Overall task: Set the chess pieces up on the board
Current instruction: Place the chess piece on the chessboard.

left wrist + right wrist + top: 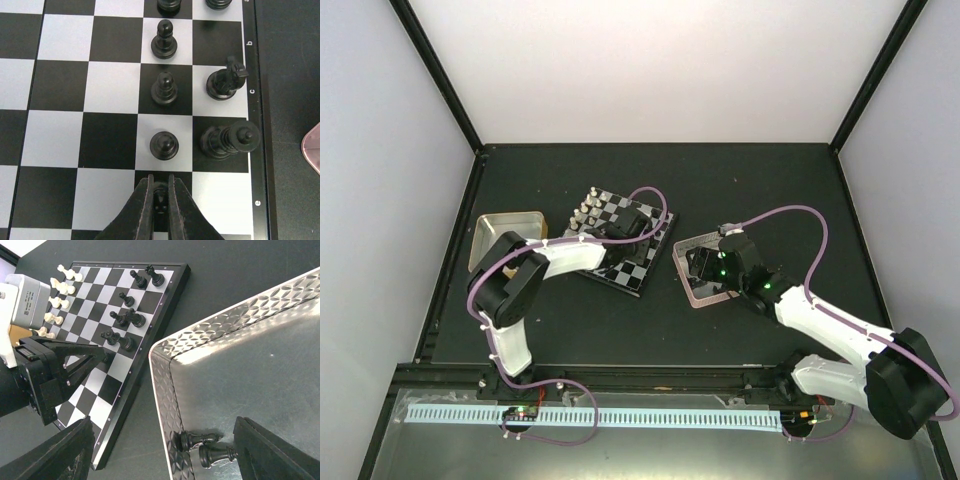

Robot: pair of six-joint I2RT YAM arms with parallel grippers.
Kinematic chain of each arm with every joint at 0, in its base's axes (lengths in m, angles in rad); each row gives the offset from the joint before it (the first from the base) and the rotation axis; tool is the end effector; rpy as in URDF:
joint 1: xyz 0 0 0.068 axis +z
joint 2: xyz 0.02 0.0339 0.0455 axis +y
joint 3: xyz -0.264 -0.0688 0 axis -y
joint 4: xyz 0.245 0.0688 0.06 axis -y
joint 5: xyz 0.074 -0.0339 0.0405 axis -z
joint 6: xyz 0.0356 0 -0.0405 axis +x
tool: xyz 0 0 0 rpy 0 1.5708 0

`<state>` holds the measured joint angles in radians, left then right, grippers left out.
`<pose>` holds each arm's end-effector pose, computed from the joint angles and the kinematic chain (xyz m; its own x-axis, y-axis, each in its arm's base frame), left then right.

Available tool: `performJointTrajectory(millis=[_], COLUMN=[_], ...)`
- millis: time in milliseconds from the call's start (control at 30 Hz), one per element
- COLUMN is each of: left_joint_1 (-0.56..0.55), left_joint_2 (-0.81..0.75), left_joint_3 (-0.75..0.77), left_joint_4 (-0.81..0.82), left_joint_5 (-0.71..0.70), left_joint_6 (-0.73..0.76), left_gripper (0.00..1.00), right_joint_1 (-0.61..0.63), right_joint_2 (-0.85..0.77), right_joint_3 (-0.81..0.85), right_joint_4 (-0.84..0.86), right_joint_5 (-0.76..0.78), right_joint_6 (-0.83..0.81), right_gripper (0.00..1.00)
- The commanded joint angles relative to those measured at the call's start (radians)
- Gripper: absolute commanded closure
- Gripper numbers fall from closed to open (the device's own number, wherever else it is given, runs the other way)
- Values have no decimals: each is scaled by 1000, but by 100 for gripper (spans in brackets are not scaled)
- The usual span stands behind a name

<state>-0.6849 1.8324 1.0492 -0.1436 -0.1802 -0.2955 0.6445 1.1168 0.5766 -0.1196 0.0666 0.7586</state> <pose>0.2904 -0.2289 0.1510 -0.7495 0.2422 -0.6161 0.3353 0.9414 -0.0377 0.1867 0.1373 0.2091 -0.7391 0.3031 -0.6015 -0.0675 0.8552 0.5139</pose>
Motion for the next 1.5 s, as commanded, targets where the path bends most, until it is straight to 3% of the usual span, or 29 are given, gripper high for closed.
performJointTrajectory(millis=[0, 200, 567, 767, 933, 1167, 1333, 1467], left_joint_1=[-6, -5, -6, -4, -2, 17, 34, 38], left_joint_2=[-33, -22, -38, -95, -244, -556, -739, -844], left_joint_3=[-21, -14, 5, 29, -14, -97, -154, -211], left_joint_4=[-23, -30, -67, -110, -159, -266, -277, -223], left_joint_5=[-16, -3, 7, 3, -6, 8, 76, 111], left_joint_6=[-22, -23, -39, -52, -92, -150, -172, -206], left_gripper=[97, 94, 60, 49, 41, 37, 36, 35], right_joint_1=[-7, -7, -6, -7, -28, -68, -76, -75], right_joint_2=[3, 8, -4, -13, 20, 192, 287, 341], right_joint_3=[12, 9, 20, 56, 139, 284, 301, 282], right_joint_4=[8, 15, 6, -65, -232, -473, -521, -500], right_joint_5=[-11, -16, -21, 3, -7, -54, -51, -65], right_joint_6=[1, 2, 4, -1, -77, -286, -334, -347], right_gripper=[23, 23, 23, 23, 25, 30, 30, 38])
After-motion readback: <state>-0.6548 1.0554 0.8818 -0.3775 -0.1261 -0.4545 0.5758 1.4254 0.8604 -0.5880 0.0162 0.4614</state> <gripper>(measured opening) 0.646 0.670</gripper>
